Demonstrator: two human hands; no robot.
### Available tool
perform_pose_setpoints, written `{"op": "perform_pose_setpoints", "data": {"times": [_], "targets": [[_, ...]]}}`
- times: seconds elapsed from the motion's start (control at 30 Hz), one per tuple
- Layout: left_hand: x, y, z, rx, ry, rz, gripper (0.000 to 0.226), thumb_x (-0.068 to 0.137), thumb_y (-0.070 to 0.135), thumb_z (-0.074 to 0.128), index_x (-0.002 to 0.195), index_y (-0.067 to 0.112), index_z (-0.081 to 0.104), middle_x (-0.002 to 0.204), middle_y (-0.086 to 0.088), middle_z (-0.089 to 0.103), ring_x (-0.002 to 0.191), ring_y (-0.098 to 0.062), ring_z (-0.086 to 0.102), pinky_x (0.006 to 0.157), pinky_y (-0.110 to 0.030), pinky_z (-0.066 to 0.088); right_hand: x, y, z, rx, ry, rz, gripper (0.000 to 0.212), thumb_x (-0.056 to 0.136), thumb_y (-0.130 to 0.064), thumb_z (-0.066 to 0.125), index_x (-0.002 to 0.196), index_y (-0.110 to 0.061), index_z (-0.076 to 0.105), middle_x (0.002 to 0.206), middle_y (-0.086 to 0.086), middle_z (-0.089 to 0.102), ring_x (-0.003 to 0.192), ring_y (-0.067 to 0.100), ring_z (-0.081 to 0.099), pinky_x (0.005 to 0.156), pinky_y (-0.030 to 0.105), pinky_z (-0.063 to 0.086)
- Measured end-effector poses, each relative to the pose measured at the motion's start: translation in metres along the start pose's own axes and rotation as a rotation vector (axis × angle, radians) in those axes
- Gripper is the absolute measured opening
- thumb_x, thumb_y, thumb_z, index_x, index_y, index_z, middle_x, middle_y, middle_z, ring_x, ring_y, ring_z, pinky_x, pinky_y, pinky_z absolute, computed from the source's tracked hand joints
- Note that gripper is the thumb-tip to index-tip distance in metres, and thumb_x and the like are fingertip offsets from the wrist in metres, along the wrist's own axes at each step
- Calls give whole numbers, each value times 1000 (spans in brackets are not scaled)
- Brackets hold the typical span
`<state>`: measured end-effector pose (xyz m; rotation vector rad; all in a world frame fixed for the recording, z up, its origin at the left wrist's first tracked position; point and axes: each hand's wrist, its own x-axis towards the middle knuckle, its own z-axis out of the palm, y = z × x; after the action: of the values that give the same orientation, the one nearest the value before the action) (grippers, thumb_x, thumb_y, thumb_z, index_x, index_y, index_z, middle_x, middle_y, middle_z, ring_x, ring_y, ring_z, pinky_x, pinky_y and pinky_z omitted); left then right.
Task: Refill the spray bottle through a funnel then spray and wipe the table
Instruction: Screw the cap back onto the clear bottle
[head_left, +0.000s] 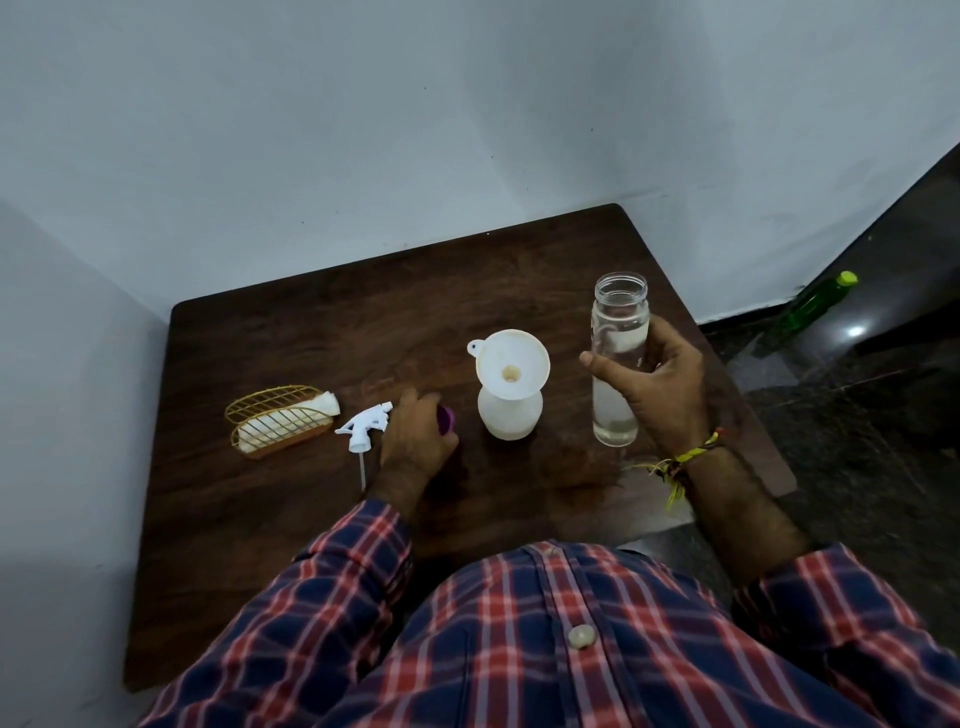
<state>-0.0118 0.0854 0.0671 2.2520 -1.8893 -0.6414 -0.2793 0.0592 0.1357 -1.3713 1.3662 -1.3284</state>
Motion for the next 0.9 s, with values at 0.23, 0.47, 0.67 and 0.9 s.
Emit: {"op": "perform_pose_setpoints", "data": {"times": [0.23, 0.47, 0.67, 0.9], "targets": [[-4, 28, -65, -406, 386, -138, 53, 77, 25, 80, 122, 19, 52, 124, -8, 53, 112, -22, 54, 82, -26, 48, -5, -19, 14, -135, 5, -115, 53, 68, -24, 89, 113, -12, 66, 103, -3, 72, 92, 8, 69, 80, 24, 57], [-11, 85, -118, -786, 611, 80, 51, 74, 27, 84, 114, 17, 54, 111, 1, 61, 96, -11, 61, 71, -10, 50, -6, -42, 29, -229, -5, -207, 59, 67, -37, 87, 119, -18, 65, 109, -5, 70, 96, 6, 67, 83, 26, 58], [-20, 118, -139, -1481, 480, 180, 40, 66, 10, 88, 94, 13, 60, 94, -7, 69, 92, -24, 67, 84, -30, 54, -10, -57, 28, -266, 17, -278, 62, 68, -45, 86, 120, -19, 64, 109, -6, 68, 94, 3, 65, 81, 23, 56], [-28, 132, -143, -1604, 191, 331, 53, 80, 7, 74, 129, 0, 55, 127, -26, 61, 115, -40, 62, 102, -50, 48, -10, -62, 23, -362, -11, -375, 64, 70, -47, 83, 124, -18, 62, 108, -1, 66, 96, 14, 64, 80, 39, 57]]}}
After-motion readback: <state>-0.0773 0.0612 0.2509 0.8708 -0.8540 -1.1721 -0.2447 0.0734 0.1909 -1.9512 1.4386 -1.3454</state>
